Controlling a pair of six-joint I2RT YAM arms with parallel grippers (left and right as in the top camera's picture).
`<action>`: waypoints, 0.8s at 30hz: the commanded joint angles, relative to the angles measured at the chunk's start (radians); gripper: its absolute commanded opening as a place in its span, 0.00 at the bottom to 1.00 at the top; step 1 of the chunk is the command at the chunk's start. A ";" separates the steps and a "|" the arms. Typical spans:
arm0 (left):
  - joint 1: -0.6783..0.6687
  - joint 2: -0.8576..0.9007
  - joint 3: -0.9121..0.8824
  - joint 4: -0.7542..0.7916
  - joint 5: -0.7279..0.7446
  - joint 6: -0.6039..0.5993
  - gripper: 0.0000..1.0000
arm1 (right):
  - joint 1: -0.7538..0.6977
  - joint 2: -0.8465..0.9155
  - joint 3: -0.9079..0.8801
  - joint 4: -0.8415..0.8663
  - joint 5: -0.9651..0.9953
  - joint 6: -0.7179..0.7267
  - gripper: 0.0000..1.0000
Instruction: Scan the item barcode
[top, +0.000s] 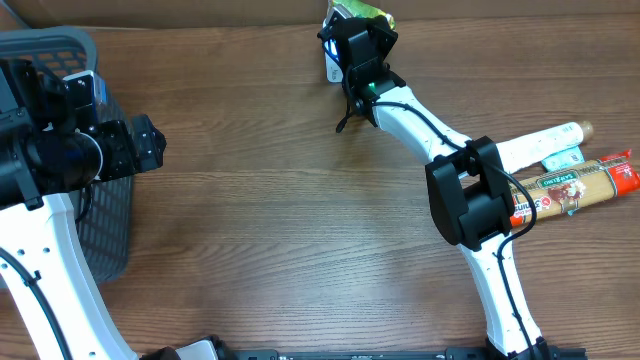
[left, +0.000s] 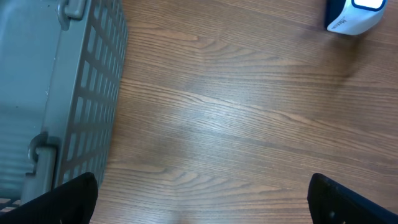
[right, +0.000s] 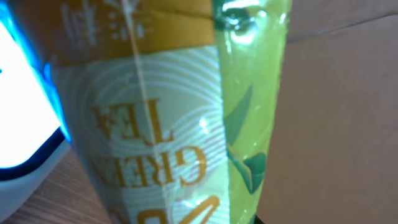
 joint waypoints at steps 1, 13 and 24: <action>0.004 0.002 0.006 -0.003 0.008 0.019 1.00 | -0.003 -0.021 0.033 0.005 0.039 0.018 0.04; 0.004 0.002 0.006 -0.002 0.008 0.019 1.00 | 0.033 -0.059 0.033 -0.150 0.097 0.133 0.04; 0.004 0.002 0.006 -0.003 0.008 0.019 0.99 | 0.088 -0.453 0.033 -0.679 -0.352 0.674 0.04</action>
